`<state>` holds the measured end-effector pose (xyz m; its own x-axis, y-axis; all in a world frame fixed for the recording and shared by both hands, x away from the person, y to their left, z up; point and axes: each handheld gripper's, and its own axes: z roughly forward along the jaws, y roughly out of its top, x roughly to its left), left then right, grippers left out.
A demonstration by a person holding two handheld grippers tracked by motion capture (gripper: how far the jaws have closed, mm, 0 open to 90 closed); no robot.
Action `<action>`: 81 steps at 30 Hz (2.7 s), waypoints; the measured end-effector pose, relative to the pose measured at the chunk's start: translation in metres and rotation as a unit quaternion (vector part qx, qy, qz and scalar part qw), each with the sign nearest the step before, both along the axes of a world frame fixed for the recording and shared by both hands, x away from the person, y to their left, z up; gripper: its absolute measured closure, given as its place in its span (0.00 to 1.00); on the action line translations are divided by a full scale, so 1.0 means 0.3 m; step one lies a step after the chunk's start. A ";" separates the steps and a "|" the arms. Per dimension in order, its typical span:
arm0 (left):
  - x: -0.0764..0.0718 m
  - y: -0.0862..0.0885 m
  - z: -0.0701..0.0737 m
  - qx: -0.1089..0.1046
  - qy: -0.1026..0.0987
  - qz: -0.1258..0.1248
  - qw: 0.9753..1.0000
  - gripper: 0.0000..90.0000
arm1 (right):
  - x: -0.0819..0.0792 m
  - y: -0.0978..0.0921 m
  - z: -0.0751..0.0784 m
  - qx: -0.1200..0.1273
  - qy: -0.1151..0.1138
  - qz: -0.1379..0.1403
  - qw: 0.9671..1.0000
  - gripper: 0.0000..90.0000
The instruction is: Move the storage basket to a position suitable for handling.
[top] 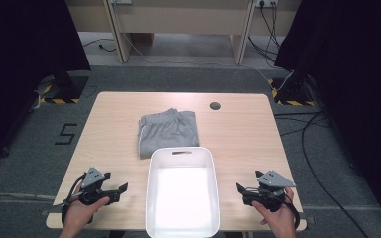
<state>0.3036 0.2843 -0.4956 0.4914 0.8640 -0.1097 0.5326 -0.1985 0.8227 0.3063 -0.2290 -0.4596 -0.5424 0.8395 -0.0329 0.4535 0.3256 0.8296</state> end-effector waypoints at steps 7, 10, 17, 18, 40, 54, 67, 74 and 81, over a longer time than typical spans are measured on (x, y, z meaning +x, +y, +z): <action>-0.032 -0.091 0.028 -0.007 -0.010 -0.038 0.999 0.20 | 0.009 0.075 0.060 0.010 -0.019 0.035 0.999 0.23; -0.037 -0.114 0.031 -0.007 -0.012 -0.046 0.999 0.19 | 0.019 0.113 0.072 0.009 -0.024 0.051 0.998 0.24; -0.044 -0.161 0.025 -0.023 -0.009 -0.064 0.998 0.19 | 0.027 0.182 0.078 0.008 -0.022 0.084 0.996 0.24; -0.044 -0.168 0.026 -0.024 -0.010 -0.068 0.997 0.18 | 0.029 0.189 0.076 0.006 -0.019 0.085 0.996 0.24; -0.003 -0.361 0.021 -0.015 -0.019 -0.099 0.995 0.20 | 0.022 0.135 0.007 -0.017 0.021 0.069 0.997 0.61; 0.095 -0.483 0.014 -0.017 -0.008 -0.102 0.995 0.24 | 0.024 0.057 0.002 -0.035 0.016 0.006 0.999 0.70; 0.217 -0.566 0.016 -0.019 -0.001 -0.091 0.996 0.32 | 0.093 -0.007 0.000 -0.019 0.019 -0.025 0.999 0.70; 0.271 -0.612 0.016 -0.019 0.003 -0.087 0.996 0.33 | 0.128 -0.048 -0.002 -0.016 0.010 -0.037 0.999 0.72; 0.318 -0.647 0.019 -0.012 -0.002 -0.083 0.996 0.34 | 0.157 -0.066 0.002 -0.031 0.004 -0.052 0.998 0.73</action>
